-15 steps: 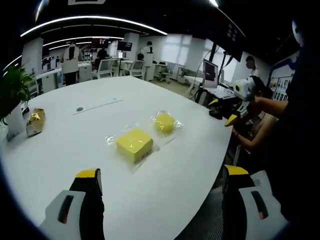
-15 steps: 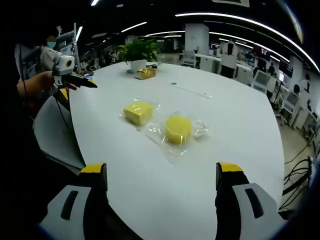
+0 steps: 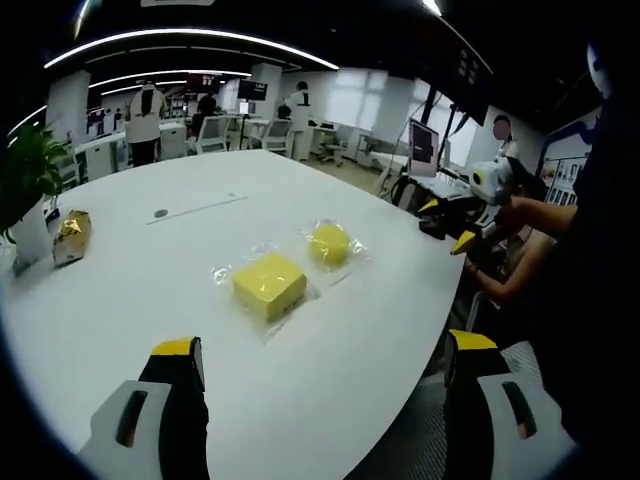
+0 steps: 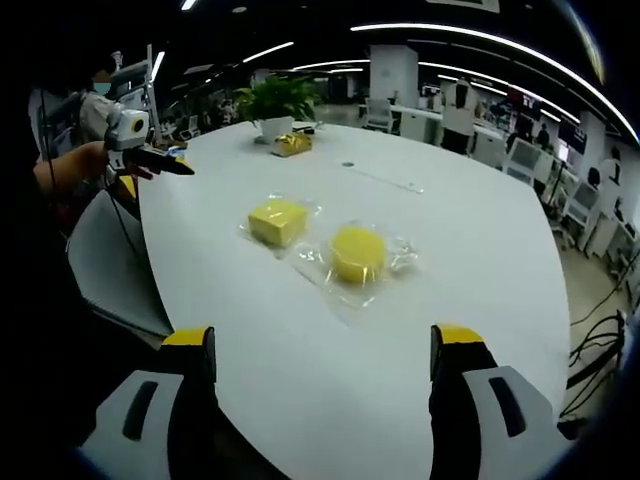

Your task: Compare the silicone blocks by pressing each to a similar depth, holding the contact briefly, and releasing to observe deformation and rebound differences across the visible hardness samples.

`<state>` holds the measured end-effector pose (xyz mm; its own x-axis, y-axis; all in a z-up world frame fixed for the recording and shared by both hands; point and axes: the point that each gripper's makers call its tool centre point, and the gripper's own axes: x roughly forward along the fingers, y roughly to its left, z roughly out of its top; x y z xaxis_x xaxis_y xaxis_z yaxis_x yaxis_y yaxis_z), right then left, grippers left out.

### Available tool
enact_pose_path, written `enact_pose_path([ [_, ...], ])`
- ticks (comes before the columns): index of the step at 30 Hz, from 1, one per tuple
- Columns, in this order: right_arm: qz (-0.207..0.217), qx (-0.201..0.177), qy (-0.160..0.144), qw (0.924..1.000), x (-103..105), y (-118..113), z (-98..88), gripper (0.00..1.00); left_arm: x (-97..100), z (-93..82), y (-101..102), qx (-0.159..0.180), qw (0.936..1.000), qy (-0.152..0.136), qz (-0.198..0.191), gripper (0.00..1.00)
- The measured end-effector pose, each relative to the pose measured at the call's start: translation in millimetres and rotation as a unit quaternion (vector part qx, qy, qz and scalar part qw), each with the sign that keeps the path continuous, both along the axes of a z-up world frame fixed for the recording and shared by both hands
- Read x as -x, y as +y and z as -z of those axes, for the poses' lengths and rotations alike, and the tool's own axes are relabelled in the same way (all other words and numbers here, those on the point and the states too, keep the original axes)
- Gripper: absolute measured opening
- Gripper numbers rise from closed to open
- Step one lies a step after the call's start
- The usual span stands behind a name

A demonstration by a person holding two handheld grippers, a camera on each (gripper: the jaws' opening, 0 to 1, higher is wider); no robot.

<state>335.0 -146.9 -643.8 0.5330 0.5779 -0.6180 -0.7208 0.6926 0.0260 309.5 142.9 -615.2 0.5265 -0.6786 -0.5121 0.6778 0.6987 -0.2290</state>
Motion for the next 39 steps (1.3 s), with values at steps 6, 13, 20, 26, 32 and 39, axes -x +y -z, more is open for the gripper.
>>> enact_pose_path([
  [6, -0.001, -0.002, -0.002, 1.0, -0.9, 2.3, -2.4, 0.81, -1.4, 1.5, 1.0, -0.001, 1.0, 0.002, -0.001, 0.99],
  [13, 0.001, -0.002, -0.001, 1.0, -0.5, 1.3, -2.3, 0.82, -3.8, 2.3, 4.1, 0.002, 1.0, 0.005, -0.004, 0.99],
  [20, 0.003, 0.002, -0.001, 1.0, 0.9, -0.6, -2.3, 0.81, -5.2, 3.3, 3.2, 0.003, 0.9999, 0.009, -0.007, 0.99],
  [26, 0.002, 0.003, 0.001, 1.0, 2.1, -1.0, -1.1, 0.81, -5.8, 4.2, 2.3, 0.004, 0.9999, 0.01, -0.004, 0.99],
  [32, -0.002, 0.003, 0.002, 1.0, 2.4, 1.6, -0.4, 0.81, -7.1, 5.1, 4.6, 0.004, 0.9999, 0.013, -0.004, 0.99],
  [39, -0.003, 0.005, 0.002, 1.0, 0.5, 1.9, -1.5, 0.81, -11.6, 7.1, 5.2, 0.009, 0.9997, 0.021, -0.008, 0.99],
])
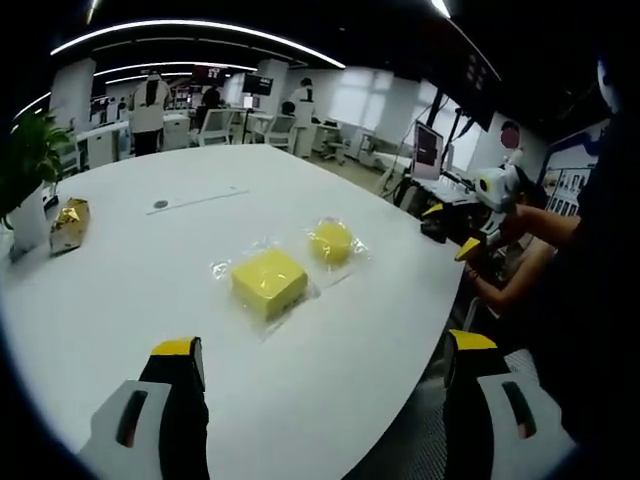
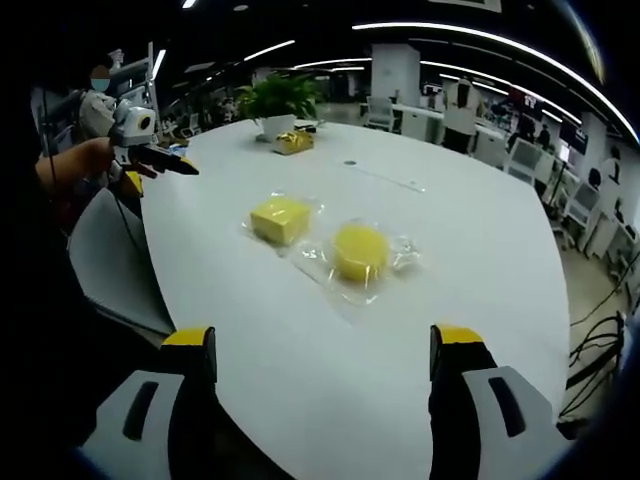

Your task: Compare the silicone blocks by pressing each to a similar depth, holding the contact briefly, and releasing to observe deformation and rebound differences across the visible hardness samples.

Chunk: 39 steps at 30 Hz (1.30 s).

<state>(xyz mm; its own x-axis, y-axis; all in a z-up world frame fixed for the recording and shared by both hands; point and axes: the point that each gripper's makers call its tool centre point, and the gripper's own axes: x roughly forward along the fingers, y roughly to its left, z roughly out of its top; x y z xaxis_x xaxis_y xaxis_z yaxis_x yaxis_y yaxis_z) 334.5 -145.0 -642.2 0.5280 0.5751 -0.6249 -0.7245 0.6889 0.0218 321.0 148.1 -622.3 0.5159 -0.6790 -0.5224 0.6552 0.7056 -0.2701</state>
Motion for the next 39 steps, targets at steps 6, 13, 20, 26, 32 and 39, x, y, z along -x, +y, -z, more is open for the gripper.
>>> enact_pose_path([
  [6, 0.0, 0.002, 0.001, 1.0, 0.0, -1.4, 0.0, 0.81, -5.8, -0.8, 4.3, 0.038, 0.9981, 0.024, -0.041, 0.99],
  [13, 0.007, 0.0, 0.005, 1.0, -2.7, -4.7, 4.4, 0.81, -4.7, -5.7, 2.3, 0.035, 0.9986, 0.019, -0.034, 0.99],
  [20, 0.056, -0.073, 0.067, 0.9935, -3.7, -9.4, 10.0, 0.84, 4.2, 0.4, -4.1, 0.018, 0.9995, 0.024, -0.009, 0.99],
  [26, 0.068, -0.024, 0.088, 0.9934, -6.0, -35.1, 26.1, 0.84, 7.0, 6.5, -4.7, 0.011, 0.9994, 0.031, -0.005, 0.99],
  [32, 0.07, -0.053, 0.084, 0.9926, -3.7, -29.5, 18.8, 0.82, -5.7, 14.2, 0.7, 0.039, 0.9968, 0.056, -0.041, 0.98],
  [39, 0.057, -0.047, 0.074, 0.9946, 4.6, -23.6, 17.2, 0.8, -33.6, 21.1, -5.7, 0.054, 0.9947, 0.076, -0.043, 0.95],
])
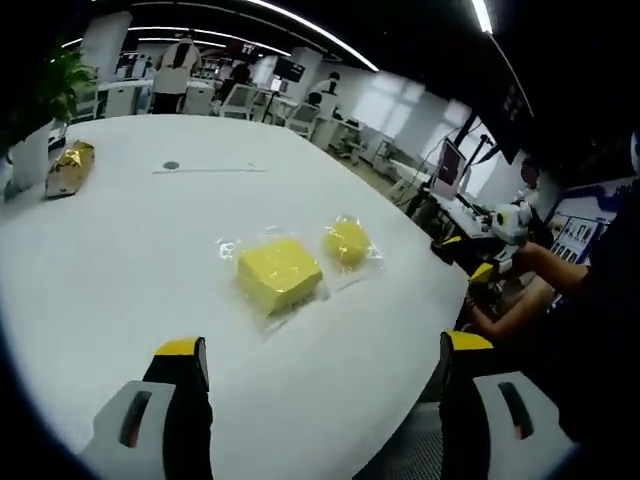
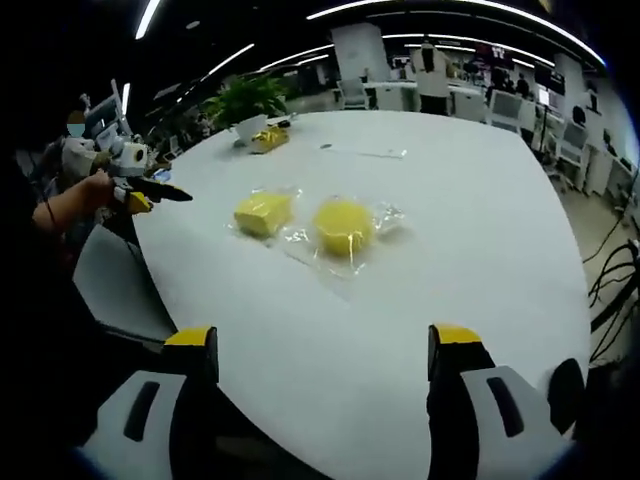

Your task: Compare the silicone blocks by pressing each to a similar depth, holding the contact briefly, and releasing to observe deformation and rebound differences across the visible hardness samples.

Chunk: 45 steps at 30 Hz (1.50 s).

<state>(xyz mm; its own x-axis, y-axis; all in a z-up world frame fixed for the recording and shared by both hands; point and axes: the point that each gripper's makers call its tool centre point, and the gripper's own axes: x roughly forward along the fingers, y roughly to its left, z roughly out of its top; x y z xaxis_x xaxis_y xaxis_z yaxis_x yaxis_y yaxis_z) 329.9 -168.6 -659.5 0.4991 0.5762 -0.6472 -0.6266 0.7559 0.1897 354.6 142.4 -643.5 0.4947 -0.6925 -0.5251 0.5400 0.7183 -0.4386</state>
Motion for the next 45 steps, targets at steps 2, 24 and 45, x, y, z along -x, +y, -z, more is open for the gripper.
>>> enact_pose_path([
  [2, -0.007, -0.005, -0.008, 0.9999, 2.4, 3.5, -4.0, 0.8, -13.4, -0.9, -3.0, 0.016, 0.9998, 0.006, -0.007, 0.95],
  [24, 0.024, -0.042, 0.005, 0.9988, 19.5, -5.5, -8.9, 0.68, -128.9, 35.1, -7.9, 0.175, 0.9617, 0.152, -0.147, 0.49],
  [45, 0.019, -0.035, -0.005, 0.9992, 19.4, -9.6, -16.8, 0.64, -137.8, 75.9, -19.4, 0.201, 0.9387, 0.196, -0.2, 0.27],
])
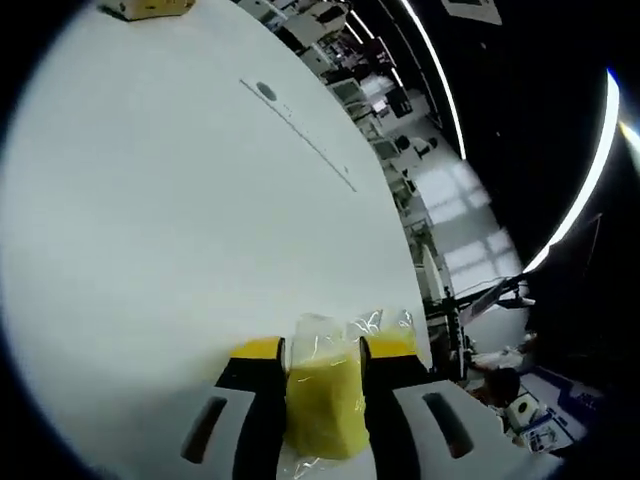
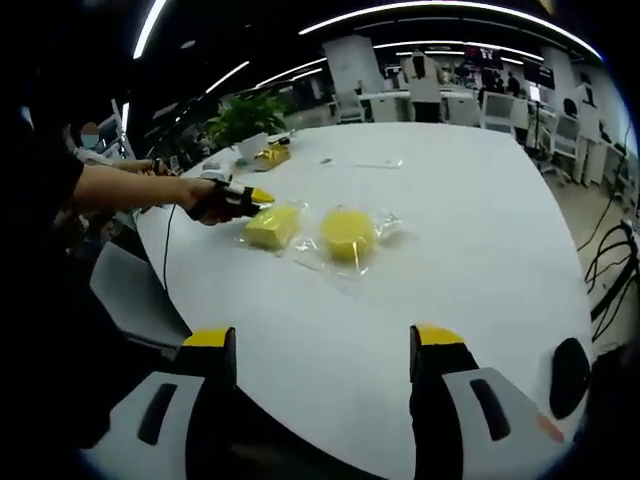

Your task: Compare the silicone blocks by pressing each to a similar depth, holding the contact briefly, and releasing to observe deformation and rebound differences across the visible hardness samples.

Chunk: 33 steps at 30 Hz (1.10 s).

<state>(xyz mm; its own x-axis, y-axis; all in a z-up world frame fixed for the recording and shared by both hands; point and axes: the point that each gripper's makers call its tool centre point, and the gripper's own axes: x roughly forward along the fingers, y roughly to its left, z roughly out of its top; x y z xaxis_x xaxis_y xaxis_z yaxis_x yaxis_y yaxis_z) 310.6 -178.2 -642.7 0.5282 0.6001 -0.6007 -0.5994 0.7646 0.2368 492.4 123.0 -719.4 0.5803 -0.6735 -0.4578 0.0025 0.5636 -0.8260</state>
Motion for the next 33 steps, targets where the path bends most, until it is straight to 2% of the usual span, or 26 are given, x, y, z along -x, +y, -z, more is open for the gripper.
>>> enact_pose_path([
  [3, -0.004, 0.007, 0.003, 1.0, 2.2, 0.4, 3.7, 0.64, -0.5, 2.7, 5.3, -0.002, 0.9999, 0.005, -0.015, 0.19],
  [6, -0.007, 0.009, 0.006, 0.9999, 4.0, 1.2, 6.5, 0.63, -3.3, 2.0, 9.6, 0.014, 0.9989, 0.014, -0.042, 0.15],
  [10, -0.006, 0.013, 0.005, 0.9999, 3.2, -0.1, 7.5, 0.65, -4.2, 0.7, 10.3, 0.003, 0.9992, 0.0, -0.041, 0.06],
  [12, -0.002, 0.014, 0.002, 0.9999, 1.5, -1.2, 6.5, 0.65, -5.2, -2.9, 8.5, 0.008, 0.9993, -0.012, -0.035, 0.0],
  [14, -0.001, 0.013, 0.002, 0.9999, 0.7, -1.4, 5.8, 0.64, -5.9, -9.6, 4.5, 0.02, 0.999, -0.021, -0.035, 0.0],
  [15, 0.0, 0.014, 0.002, 0.9999, 0.5, -1.5, 5.7, 0.64, -6.6, -11.7, 3.7, 0.016, 0.9989, -0.029, -0.032, 0.0],
  [17, -0.002, 0.014, 0.001, 0.9999, 0.8, -1.1, 5.4, 0.64, -8.4, -15.2, 3.4, -0.013, 0.9979, -0.062, -0.012, 0.0],
  [21, -0.001, 0.013, 0.0, 0.9999, 1.5, -0.6, 5.0, 0.64, -9.7, -30.3, -0.1, -0.04, 0.992, -0.117, 0.023, 0.0],
  [22, -0.001, 0.013, -0.001, 0.9999, 1.7, -0.5, 4.9, 0.64, -10.7, -39.6, -1.6, -0.041, 0.9893, -0.137, 0.026, 0.0],
  [24, -0.001, 0.011, -0.001, 0.9999, 1.8, 0.0, 4.7, 0.64, -8.4, -54.8, -7.6, -0.023, 0.9873, -0.153, 0.035, 0.0],
  [28, -0.009, 0.015, -0.004, 0.9998, 1.2, 2.1, 3.8, 0.64, -1.0, -95.8, -20.0, -0.013, 0.9734, -0.22, 0.065, 0.0],
  [30, -0.012, 0.014, -0.007, 0.9998, -0.1, 3.6, 2.3, 0.63, 6.4, -109.2, -25.8, -0.018, 0.9668, -0.239, 0.089, 0.0],
  [31, -0.014, 0.014, -0.008, 0.9998, -0.9, 4.1, 1.6, 0.63, 11.5, -119.3, -29.5, -0.038, 0.9569, -0.267, 0.109, 0.0],
  [32, -0.015, 0.013, -0.012, 0.9997, -1.9, 5.5, -0.3, 0.63, 16.2, -124.3, -32.3, -0.055, 0.9489, -0.283, 0.128, 0.0],
  [33, -0.015, 0.012, -0.014, 0.9997, -2.4, 6.7, -1.5, 0.63, 23.7, -130.4, -37.0, -0.075, 0.9382, -0.301, 0.153, 0.0],
])
